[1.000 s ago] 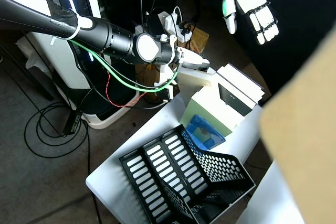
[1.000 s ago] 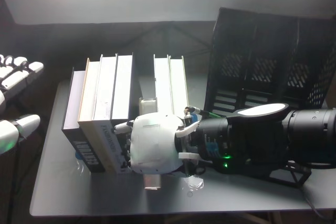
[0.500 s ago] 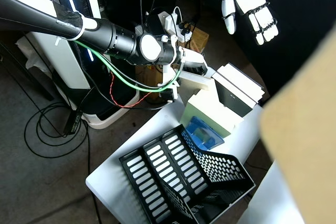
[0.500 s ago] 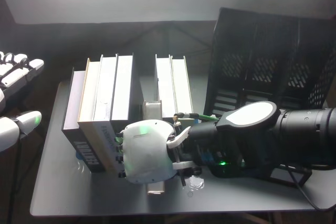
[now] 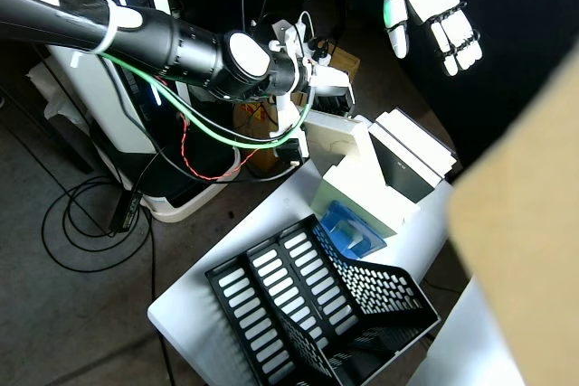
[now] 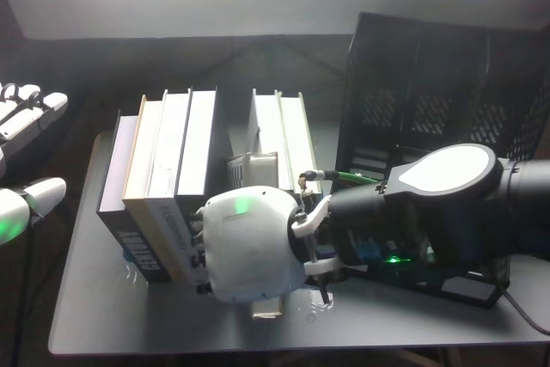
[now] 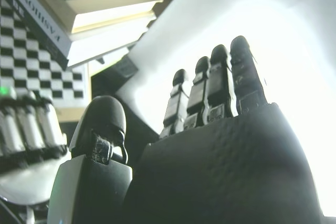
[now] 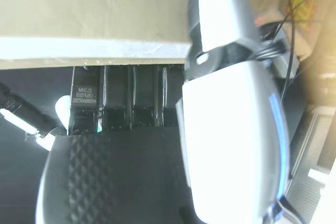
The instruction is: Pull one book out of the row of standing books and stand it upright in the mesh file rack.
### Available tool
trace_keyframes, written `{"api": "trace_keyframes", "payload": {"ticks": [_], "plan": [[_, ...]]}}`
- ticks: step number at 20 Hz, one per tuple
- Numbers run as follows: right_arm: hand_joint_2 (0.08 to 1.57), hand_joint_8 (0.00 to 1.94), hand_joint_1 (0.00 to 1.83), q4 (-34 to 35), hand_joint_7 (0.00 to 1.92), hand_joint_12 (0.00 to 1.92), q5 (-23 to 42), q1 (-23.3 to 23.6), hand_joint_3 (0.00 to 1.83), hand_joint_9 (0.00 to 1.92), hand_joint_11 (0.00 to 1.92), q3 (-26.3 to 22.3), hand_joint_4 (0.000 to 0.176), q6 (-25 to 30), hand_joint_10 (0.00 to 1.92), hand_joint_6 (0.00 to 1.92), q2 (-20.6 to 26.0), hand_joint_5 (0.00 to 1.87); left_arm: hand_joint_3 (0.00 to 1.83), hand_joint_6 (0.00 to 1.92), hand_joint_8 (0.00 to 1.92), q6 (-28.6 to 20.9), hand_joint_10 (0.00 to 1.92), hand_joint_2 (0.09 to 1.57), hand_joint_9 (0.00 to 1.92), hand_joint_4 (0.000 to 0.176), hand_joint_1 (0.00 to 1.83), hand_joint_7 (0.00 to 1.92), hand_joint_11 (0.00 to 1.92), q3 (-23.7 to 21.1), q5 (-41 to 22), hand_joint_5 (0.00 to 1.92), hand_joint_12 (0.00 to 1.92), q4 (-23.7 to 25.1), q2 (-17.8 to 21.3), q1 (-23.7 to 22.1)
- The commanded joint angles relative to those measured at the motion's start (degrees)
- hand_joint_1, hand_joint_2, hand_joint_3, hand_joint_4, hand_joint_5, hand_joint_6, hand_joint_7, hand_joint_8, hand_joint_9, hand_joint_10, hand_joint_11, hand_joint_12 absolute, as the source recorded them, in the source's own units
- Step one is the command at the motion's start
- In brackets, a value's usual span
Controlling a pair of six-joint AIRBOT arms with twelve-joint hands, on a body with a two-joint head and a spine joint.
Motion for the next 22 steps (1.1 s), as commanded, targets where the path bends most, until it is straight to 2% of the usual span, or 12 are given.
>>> {"api": "trace_keyframes", "payload": {"ticks": [1, 4, 6, 7, 9, 10, 11, 12, 15, 19, 21, 22], "plan": [[1.14, 1.42, 1.26, -1.17, 0.92, 1.73, 1.68, 1.71, 0.02, 0.94, 0.68, -0.38, 0.0, 1.48, 1.52, 0.8, 1.1, 0.94, 0.0, 0.0, 0.0, -0.38, 0.0, 1.44, 0.0, 0.044, 0.11, 0.0, 0.0, 0.08, -7.25, 0.0, 0.0, -0.48, -0.1, -0.16], [1.16, 1.45, 1.25, -10.72, 0.9, 1.67, 4.97, 4.54, 0.0, 0.98, 0.82, -1.68, 0.0, 12.05, 1.51, 0.8, 2.94, 0.94, 0.0, 0.0, 0.0, -0.55, 0.0, 1.44, 0.0, 0.043, 0.11, 0.0, 0.0, 0.0, -7.61, 0.0, 0.0, -0.79, -0.03, 0.09], [1.21, 1.58, 1.23, -12.96, 0.81, 1.8, 7.2, 6.26, 0.0, 0.81, 0.58, -2.46, 0.0, 15.56, 1.62, 0.94, 4.75, 0.85, 0.0, 0.0, 0.0, -0.55, 0.0, 1.44, 0.0, 0.044, 0.08, 0.0, 0.0, 0.05, -7.44, 0.0, 0.0, -0.69, -0.03, 0.12], [1.16, 1.41, 1.25, -13.37, 0.91, 1.78, 8.0, 6.96, 0.0, 0.83, 0.54, -2.67, 0.0, 16.57, 1.49, 0.82, 5.38, 0.95, 0.0, 0.0, 0.0, -0.57, 0.0, 1.43, 0.0, 0.047, 0.02, 0.0, 0.0, 0.11, -7.39, 0.0, 0.0, -0.61, -0.05, 0.12], [1.1, 0.93, 1.25, -14.96, 1.1, 1.65, 9.84, 8.58, 0.0, 0.93, 0.51, -3.23, 0.0, 18.56, 1.13, 0.88, 6.67, 1.02, 0.0, 0.0, 0.0, -0.79, 0.0, 1.41, 0.0, 0.051, 0.0, 0.0, 0.0, 0.34, -7.24, 0.0, 0.0, -0.16, -0.14, 0.09], [1.09, 0.84, 1.36, -15.47, 1.1, 1.65, 10.24, 9.53, 0.0, 0.91, 0.52, -3.79, 0.0, 18.63, 1.2, 0.93, 7.5, 0.98, 0.0, 0.0, 0.0, -1.05, 0.0, 1.41, 0.0, 0.052, 0.03, 0.0, 0.0, 0.55, -7.29, 0.0, 0.0, 0.1, -0.22, 0.04], [1.11, 0.94, 1.38, -16.3, 1.05, 1.71, 10.51, 10.75, 0.0, 0.87, 0.51, -4.61, 0.0, 18.63, 1.31, 0.89, 8.6, 0.95, 0.0, 0.0, 0.0, -1.27, 0.0, 1.42, 0.0, 0.049, 0.03, 0.0, 0.0, 0.68, -7.47, 0.0, 0.0, 0.31, -0.24, -0.01], [1.15, 1.27, 1.37, -16.83, 0.9, 1.76, 10.61, 11.88, 0.0, 0.78, 0.56, -5.09, 0.0, 18.63, 1.46, 0.83, 9.33, 0.93, 0.0, 0.0, 0.0, -1.28, 0.0, 1.41, 0.0, 0.066, 0.0, 0.0, 0.0, 0.69, -7.48, 0.0, 0.0, 0.32, -0.24, -0.01], [1.15, 1.4, 1.25, -20.33, 0.89, 1.88, 11.4, 14.72, 0.0, 0.77, 0.6, -5.4, 0.0, 21.75, 1.56, 0.83, 11.11, 0.97, 0.0, 0.0, 0.0, -1.39, 0.0, 1.38, 0.0, 0.071, 0.06, 0.0, 0.0, 1.21, -7.32, 0.0, 0.0, 0.58, -0.82, -0.08], [1.15, 1.26, 1.37, -25.18, 0.88, 1.87, 14.13, 17.92, 0.0, 0.83, 0.46, -4.97, 0.0, 30.31, 1.45, 0.86, 12.99, 0.92, 0.0, 0.0, 0.0, -2.14, 0.0, 1.39, 0.0, 0.08, 0.01, 0.0, 0.0, 2.01, -7.05, 0.0, 0.0, 1.34, -1.55, -0.85], [1.19, 1.31, 1.35, -26.24, 0.84, 1.89, 14.68, 19.09, 0.01, 0.79, 0.48, -4.99, 0.0, 31.66, 1.52, 1.13, 13.77, 0.76, 0.0, 0.0, 0.0, -2.2, 0.0, 1.4, 0.0, 0.076, 0.0, 0.0, 0.0, 2.31, -6.47, 0.0, 0.0, 1.81, -1.77, -1.1], [1.25, 1.51, 1.33, -26.96, 0.76, 1.92, 14.68, 19.73, 0.01, 0.67, 0.54, -5.25, 0.0, 32.29, 1.68, 1.19, 14.43, 0.66, 0.0, 0.0, 0.0, -2.2, 0.0, 1.4, 0.0, 0.066, 0.0, 0.0, 0.0, 2.4, -6.17, 0.0, 0.0, 2.04, -1.87, -1.36]]}}
